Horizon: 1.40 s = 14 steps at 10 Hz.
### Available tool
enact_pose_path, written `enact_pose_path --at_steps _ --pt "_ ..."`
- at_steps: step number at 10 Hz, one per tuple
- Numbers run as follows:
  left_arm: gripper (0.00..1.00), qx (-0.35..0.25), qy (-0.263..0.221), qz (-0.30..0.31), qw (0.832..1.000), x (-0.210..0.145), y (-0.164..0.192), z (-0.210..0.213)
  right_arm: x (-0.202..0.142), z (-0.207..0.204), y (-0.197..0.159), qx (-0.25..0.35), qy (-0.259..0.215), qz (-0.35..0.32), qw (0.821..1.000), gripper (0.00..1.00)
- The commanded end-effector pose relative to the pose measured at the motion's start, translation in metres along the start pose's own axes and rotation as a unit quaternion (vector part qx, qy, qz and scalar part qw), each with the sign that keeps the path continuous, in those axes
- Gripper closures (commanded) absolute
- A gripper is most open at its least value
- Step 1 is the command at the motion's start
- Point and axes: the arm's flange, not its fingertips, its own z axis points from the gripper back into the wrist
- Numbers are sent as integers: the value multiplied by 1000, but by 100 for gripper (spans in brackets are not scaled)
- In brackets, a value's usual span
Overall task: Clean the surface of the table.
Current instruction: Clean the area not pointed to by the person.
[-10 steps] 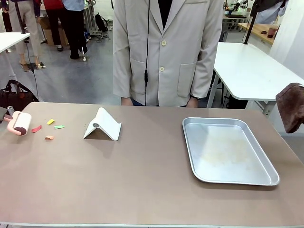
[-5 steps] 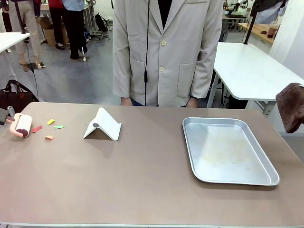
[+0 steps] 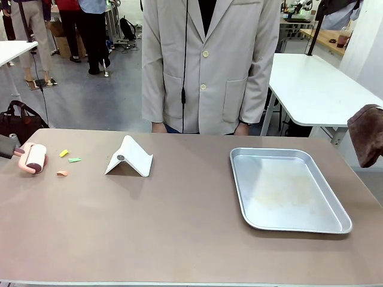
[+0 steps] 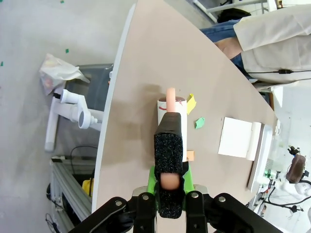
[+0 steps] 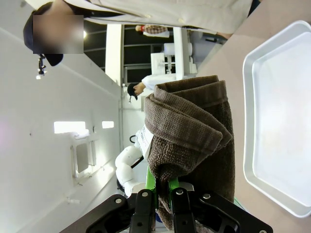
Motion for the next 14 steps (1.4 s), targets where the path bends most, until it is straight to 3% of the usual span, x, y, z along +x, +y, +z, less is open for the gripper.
enact_pose_path --at_steps 1,5,14 --pt "97 31 18 -5 999 -13 0 -19 -1 0 6 -3 0 -8 1000 89" --pt "97 37 54 -19 998 -17 -22 -48 -1 0 6 -3 0 -8 1000 89" --pt "97 36 82 -33 995 -16 -78 -103 -1 0 6 -3 0 -8 1000 89"
